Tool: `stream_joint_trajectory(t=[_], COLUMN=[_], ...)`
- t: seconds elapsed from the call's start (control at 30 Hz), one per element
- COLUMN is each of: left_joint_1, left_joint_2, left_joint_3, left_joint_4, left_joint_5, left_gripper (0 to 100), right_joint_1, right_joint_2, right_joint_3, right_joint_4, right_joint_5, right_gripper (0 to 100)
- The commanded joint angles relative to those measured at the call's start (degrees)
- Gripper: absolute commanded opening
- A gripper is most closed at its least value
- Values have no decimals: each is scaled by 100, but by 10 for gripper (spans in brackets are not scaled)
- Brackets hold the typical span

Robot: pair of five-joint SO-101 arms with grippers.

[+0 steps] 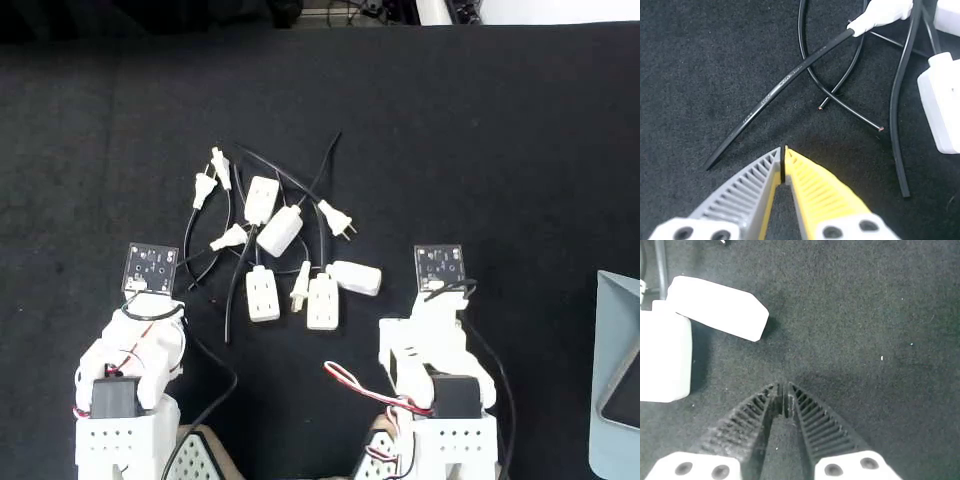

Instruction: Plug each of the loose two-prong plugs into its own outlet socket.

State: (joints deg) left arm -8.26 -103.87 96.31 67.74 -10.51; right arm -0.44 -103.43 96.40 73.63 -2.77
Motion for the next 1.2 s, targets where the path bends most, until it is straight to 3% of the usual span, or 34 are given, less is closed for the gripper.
stream_joint_trajectory(t=[0.0, 1.0, 1.17], left_joint_1=[13, 40, -13], left_joint_2=[18, 18, -26], left_joint_3=[110, 110, 75], left_joint_4=[9, 18, 308], left_joint_5=[-9, -9, -35], left_gripper=[30, 30, 30], right_joint_1=[88, -62, -26], right_joint_2=[-321, -321, -321], right_joint_3=[4, 13, 13], right_joint_4=[26, 18, 18], right_joint_5=[26, 26, 26], right_gripper=[13, 13, 13])
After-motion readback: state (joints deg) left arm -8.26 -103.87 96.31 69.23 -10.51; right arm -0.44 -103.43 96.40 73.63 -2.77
